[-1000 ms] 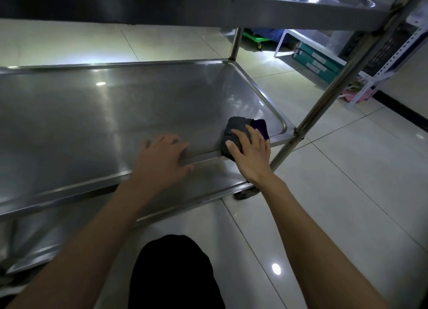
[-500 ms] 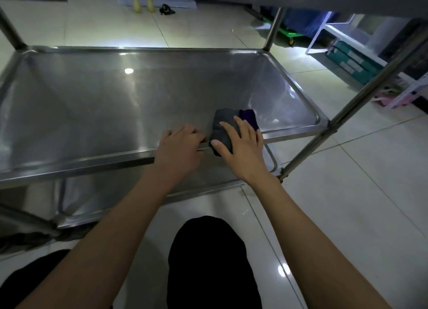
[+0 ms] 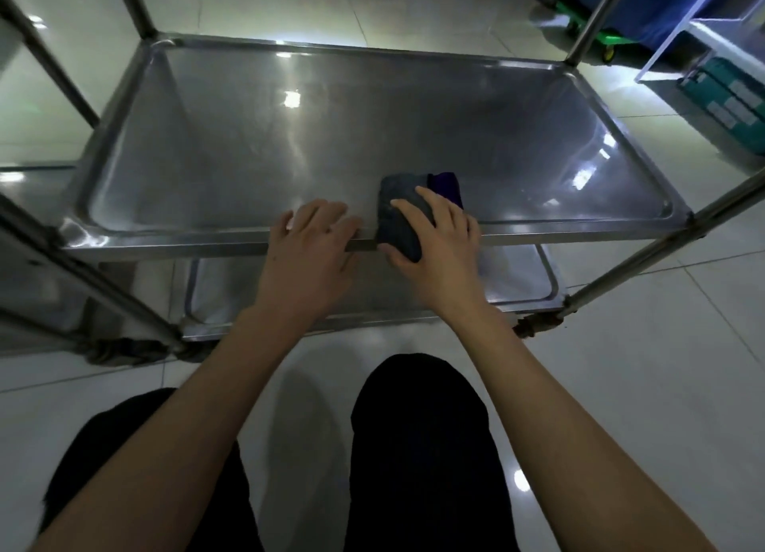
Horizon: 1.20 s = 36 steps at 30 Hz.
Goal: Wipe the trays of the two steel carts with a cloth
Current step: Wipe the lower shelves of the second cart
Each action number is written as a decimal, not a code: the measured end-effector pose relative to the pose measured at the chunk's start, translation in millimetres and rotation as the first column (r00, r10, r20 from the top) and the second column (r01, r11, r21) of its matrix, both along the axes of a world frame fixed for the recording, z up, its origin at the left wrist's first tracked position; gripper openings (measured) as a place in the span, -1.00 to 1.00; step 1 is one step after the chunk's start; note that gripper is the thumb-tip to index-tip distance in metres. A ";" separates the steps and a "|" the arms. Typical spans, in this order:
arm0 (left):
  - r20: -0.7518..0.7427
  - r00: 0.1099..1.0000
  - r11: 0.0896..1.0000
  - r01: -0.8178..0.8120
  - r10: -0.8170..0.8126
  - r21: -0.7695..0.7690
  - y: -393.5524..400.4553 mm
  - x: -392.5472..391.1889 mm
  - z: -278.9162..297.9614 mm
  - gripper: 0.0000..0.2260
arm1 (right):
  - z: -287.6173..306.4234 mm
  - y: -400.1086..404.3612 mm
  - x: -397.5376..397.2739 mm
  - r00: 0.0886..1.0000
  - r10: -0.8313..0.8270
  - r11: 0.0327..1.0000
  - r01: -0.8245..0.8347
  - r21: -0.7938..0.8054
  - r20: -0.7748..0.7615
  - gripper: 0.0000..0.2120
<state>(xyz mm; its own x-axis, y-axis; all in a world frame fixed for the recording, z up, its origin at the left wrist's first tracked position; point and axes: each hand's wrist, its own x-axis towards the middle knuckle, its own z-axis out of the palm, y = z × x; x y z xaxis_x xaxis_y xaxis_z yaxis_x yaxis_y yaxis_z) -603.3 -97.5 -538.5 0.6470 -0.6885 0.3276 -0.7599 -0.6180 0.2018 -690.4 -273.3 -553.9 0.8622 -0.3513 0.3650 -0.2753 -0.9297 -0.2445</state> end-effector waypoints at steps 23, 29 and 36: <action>-0.443 0.866 0.969 -0.164 0.232 0.187 191.1 62.5 -76.2 -0.66 | -87.3 176.2 21.9 0.931 0.366 0.883 -0.343 0.320 -0.013 -0.52; -0.493 0.846 0.967 -0.094 0.203 0.238 212.7 69.6 -141.5 -0.69 | -152.0 185.8 69.8 0.948 0.301 0.887 -0.241 0.394 -0.098 -0.51; -0.448 0.857 0.945 -0.120 0.253 0.304 221.0 69.5 -193.7 -0.65 | -196.7 202.7 121.2 0.949 0.309 0.858 -0.247 0.451 -0.069 -0.50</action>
<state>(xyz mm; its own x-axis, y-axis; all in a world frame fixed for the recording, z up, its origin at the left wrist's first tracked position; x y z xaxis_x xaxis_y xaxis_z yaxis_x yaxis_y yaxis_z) -533.8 123.4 -732.3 0.8012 -0.5549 -0.2240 -0.4766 -0.8180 0.3220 -569.3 -70.6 -750.5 0.9769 -0.1849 0.1071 -0.0803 -0.7822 -0.6179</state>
